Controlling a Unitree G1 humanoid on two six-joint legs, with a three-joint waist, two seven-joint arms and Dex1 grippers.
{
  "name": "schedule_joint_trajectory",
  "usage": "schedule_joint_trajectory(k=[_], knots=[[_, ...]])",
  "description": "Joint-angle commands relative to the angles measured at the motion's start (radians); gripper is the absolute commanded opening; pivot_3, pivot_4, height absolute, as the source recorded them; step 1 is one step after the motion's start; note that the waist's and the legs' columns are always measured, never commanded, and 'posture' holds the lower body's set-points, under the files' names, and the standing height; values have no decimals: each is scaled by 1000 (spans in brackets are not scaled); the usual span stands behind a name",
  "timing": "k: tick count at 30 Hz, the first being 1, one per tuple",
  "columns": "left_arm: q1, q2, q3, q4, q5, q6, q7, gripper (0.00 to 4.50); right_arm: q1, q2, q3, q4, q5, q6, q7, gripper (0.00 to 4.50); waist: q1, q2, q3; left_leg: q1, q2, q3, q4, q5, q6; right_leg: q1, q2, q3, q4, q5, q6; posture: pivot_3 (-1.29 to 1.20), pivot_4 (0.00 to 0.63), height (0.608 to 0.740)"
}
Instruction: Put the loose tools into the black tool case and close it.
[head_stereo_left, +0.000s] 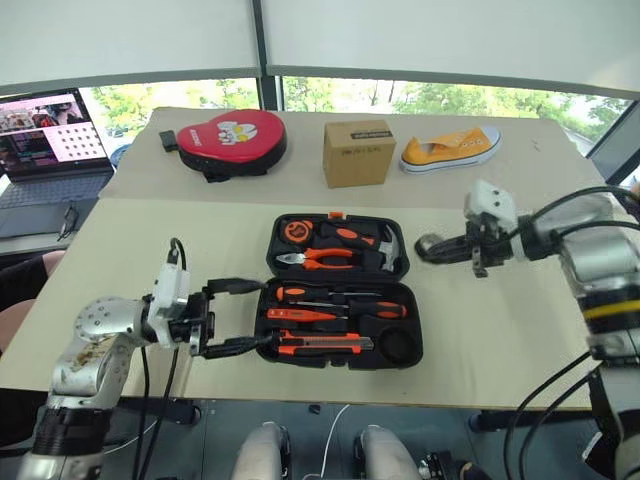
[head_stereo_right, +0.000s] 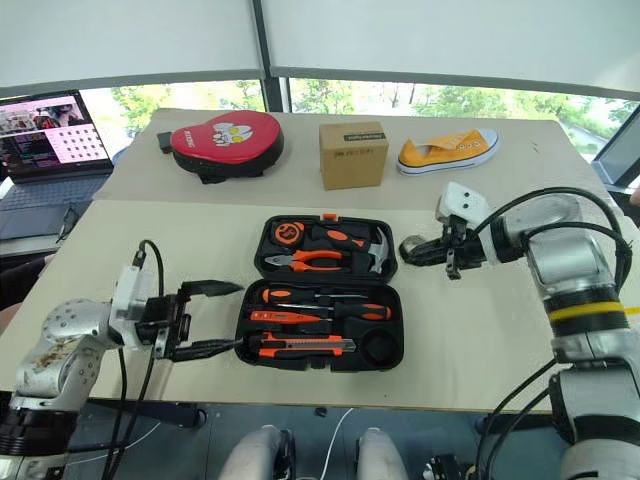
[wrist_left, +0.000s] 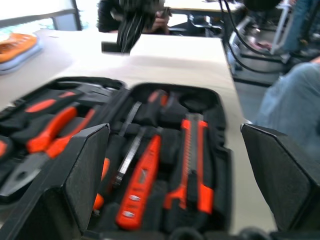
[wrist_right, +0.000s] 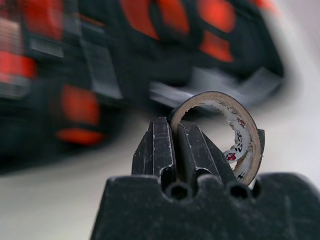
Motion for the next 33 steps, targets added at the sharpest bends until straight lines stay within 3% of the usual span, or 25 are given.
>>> schedule_joint_trajectory(k=[1, 6, 12, 24, 28, 33], knots=[[25, 26, 12, -10, 6, -51, -41, 4500, 84, -34, -3, -313, 144, 233, -26, 55, -1, 0, 0, 1, 0, 0, 0, 0, 0, 0, 0, 0, 0, 0, 0, 0, 150, 740], [55, 33, 18, -16, 6, -63, -39, 4500, 201, -46, 37, -461, 135, 307, -148, 55, 1, 0, 0, 2, -1, 0, 1, 0, 0, 1, -3, 0, 0, 1, -1, 0, 150, 740], [81, 32, 13, -30, 16, -69, -30, 4500, 245, -40, 82, -466, 106, 298, -238, 55, 1, -1, 0, 1, -1, 0, 1, 0, 0, 1, -1, 0, 0, 1, -1, 0, 150, 740], [62, 37, 47, -49, -27, 7, 48, 4500, 223, -54, 164, -422, 63, 284, -256, 55, 0, -1, 0, 1, -1, 0, 1, 0, 0, 1, -1, 0, 0, 1, -1, 0, 150, 740], [59, 38, 69, -60, -37, 51, 105, 4500, 223, -88, 158, -434, 82, 244, -201, 1314, 1, -1, 0, 1, -2, 0, 1, 0, 0, 1, -1, 0, 0, 1, -1, 0, 150, 740], [59, 44, 119, -60, -52, 103, 176, 4500, 247, -107, 9, -430, 260, 249, -92, 3050, 1, -2, 1, 1, -1, -1, 1, 0, 0, 1, 0, 0, 0, 1, -1, 0, 150, 740]])
